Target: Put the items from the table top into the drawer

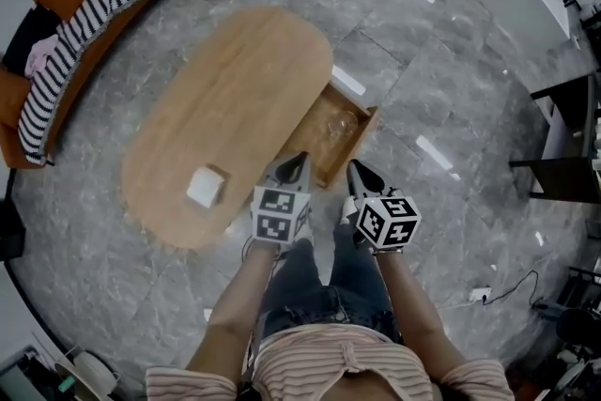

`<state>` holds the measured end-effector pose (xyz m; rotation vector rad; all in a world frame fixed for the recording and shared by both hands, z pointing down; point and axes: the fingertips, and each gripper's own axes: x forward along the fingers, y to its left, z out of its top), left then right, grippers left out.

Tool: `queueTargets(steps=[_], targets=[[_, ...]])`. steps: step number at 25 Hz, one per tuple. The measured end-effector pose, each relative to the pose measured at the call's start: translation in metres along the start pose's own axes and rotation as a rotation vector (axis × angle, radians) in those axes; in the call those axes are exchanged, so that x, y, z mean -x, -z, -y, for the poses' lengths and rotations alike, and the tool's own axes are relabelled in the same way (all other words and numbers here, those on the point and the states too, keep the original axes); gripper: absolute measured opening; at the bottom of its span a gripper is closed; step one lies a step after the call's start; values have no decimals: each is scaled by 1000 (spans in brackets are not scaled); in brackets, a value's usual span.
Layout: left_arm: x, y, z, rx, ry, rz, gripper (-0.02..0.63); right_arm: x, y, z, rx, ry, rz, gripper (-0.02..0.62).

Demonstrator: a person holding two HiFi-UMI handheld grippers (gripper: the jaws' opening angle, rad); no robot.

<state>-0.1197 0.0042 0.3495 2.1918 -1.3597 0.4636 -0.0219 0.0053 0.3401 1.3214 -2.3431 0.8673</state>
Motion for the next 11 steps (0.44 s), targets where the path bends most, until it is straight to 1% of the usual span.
queueTargets(steps=[6, 11], targets=[[5, -3, 4, 8, 1, -2, 14, 7, 2, -3, -3, -11, 10, 8], [-1, -2, 20, 26, 6, -6, 14, 20, -1, 11, 9, 7, 5, 8]])
